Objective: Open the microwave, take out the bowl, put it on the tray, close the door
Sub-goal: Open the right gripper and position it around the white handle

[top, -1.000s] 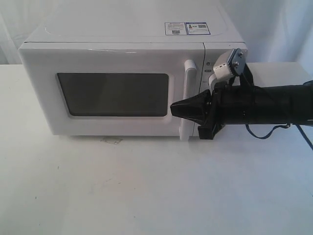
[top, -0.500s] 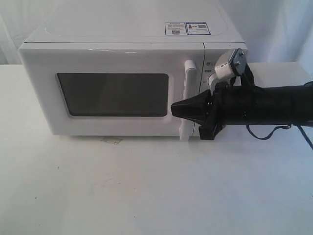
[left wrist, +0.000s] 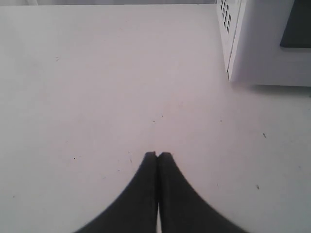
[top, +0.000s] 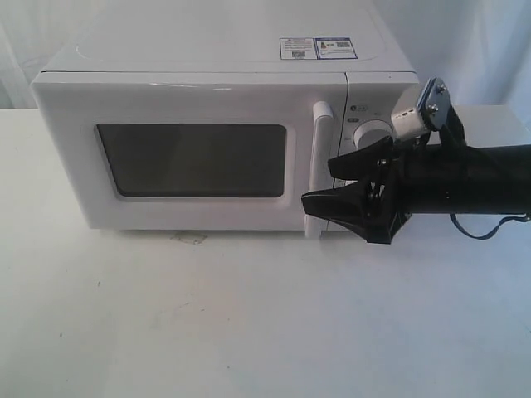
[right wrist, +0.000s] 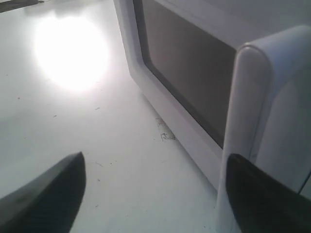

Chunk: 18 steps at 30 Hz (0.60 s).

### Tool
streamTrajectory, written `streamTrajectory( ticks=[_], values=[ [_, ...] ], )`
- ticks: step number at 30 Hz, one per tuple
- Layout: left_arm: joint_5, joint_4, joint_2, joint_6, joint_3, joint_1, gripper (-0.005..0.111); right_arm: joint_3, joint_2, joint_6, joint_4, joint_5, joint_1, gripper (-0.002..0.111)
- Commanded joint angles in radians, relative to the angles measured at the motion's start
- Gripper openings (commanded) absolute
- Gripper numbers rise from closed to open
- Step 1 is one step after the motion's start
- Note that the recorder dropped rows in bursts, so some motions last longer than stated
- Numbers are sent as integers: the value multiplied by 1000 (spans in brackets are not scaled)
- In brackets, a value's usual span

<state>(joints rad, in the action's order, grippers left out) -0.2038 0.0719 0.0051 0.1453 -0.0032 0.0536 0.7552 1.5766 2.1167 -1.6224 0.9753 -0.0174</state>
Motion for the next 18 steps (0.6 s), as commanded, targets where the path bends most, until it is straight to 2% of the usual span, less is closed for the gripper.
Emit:
streamTrajectory(
  ticks=[1, 11, 18],
  values=[
    [2, -3, -5, 5, 3, 3, 0, 4, -8, 26, 5, 5, -5, 78],
    [2, -3, -5, 5, 3, 3, 0, 52, -2, 17, 28, 26, 12, 78],
    [2, -3, -5, 5, 3, 3, 0, 61, -2, 17, 133, -79, 40, 75]
  ],
)
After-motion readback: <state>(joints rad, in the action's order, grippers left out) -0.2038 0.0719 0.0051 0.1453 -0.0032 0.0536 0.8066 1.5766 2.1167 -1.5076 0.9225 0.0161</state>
